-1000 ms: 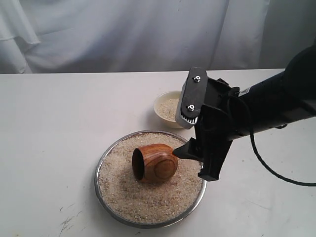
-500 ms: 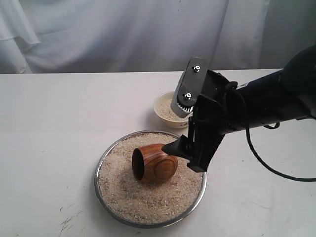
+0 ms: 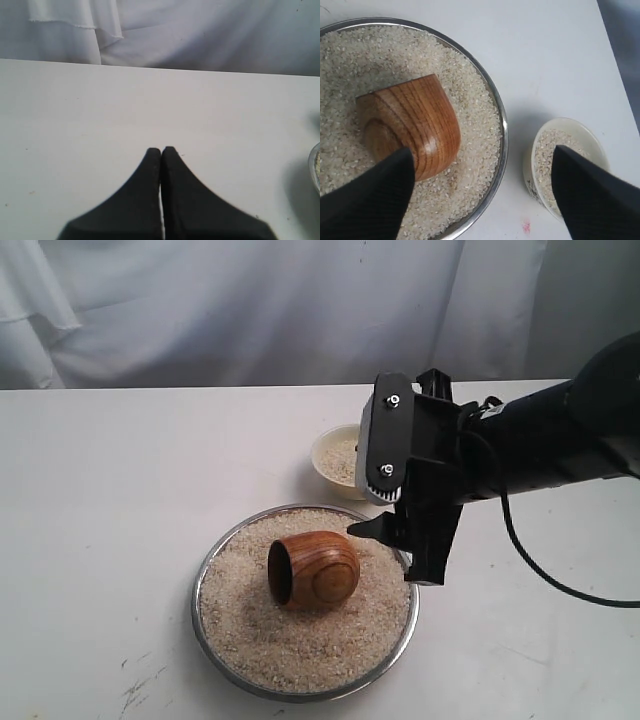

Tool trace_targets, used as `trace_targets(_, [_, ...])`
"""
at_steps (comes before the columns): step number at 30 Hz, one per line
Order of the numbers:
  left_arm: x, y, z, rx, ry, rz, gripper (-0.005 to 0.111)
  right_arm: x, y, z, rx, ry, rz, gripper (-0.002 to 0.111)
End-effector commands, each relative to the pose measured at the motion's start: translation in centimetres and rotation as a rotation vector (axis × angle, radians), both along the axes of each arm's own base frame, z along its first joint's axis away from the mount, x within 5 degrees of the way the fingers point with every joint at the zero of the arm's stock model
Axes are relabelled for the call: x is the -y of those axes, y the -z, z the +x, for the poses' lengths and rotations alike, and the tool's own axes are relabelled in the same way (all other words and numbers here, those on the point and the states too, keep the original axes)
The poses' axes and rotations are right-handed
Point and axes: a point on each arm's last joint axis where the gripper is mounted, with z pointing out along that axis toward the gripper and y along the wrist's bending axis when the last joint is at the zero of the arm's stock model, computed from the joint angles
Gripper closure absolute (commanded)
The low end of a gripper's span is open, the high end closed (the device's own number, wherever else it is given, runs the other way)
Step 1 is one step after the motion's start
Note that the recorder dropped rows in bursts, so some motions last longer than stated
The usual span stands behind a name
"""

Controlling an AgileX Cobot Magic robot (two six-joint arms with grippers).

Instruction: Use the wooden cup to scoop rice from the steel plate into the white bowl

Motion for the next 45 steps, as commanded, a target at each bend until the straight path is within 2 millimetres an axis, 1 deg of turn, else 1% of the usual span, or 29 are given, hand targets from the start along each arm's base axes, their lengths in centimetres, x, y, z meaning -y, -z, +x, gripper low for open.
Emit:
trace_targets(1, [0.0, 0.0, 0.0, 0.013, 0.002, 0.001, 0.107, -0.2, 1.1, 0.1, -0.059, 0.008, 0.007, 0.039])
trace_targets(4, [0.0, 0.0, 0.0, 0.013, 0.002, 0.001, 0.107, -0.3, 1.6, -0.1, -0.1, -0.009, 0.002, 0.036])
trace_targets(7, [0.0, 0.0, 0.0, 0.013, 0.002, 0.001, 0.107, -0.4, 1.7, -0.1, -0.111, -0.016, -0.001, 0.03])
trace_targets(9, [0.0, 0.0, 0.0, 0.013, 0.002, 0.001, 0.107, -0.3, 1.7, -0.1, -0.109, -0.014, -0.001, 0.027])
trace_targets(14, [0.0, 0.0, 0.0, 0.013, 0.002, 0.001, 0.107, -0.4, 1.6, 0.1, -0.099, 0.004, 0.008, 0.028])
trace_targets(19, [0.0, 0.0, 0.0, 0.013, 0.002, 0.001, 0.107, -0.6, 1.4, 0.1, -0.155, 0.064, 0.077, 0.028])
trace_targets(28, [0.0, 0.0, 0.0, 0.013, 0.002, 0.001, 0.107, -0.7, 1.3, 0.1, -0.202, 0.124, 0.119, 0.028])
trace_targets(38, [0.0, 0.0, 0.0, 0.013, 0.002, 0.001, 0.107, -0.7, 1.1, 0.4, -0.206, 0.176, 0.157, 0.028])
trace_targets(41, [0.0, 0.0, 0.0, 0.013, 0.002, 0.001, 0.107, -0.7, 1.6, 0.8, -0.193, 0.195, 0.147, 0.028])
trace_targets(45, [0.0, 0.0, 0.0, 0.013, 0.002, 0.001, 0.107, -0.9, 2.4, 1.0, -0.202, 0.175, 0.121, 0.028])
